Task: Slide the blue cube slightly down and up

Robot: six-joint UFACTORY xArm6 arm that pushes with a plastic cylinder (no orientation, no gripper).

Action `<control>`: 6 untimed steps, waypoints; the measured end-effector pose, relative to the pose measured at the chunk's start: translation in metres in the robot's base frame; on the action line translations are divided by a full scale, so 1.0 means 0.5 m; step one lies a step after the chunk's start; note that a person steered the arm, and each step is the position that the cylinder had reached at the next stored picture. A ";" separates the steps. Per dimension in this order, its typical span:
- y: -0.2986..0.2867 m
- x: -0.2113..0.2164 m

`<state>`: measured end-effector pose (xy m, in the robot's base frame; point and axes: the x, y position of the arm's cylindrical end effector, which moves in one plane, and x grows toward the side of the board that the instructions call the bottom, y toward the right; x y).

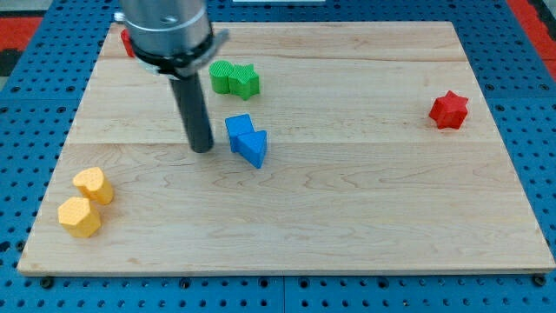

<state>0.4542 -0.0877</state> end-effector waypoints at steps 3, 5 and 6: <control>0.230 -0.089; 0.291 -0.127; 0.286 -0.212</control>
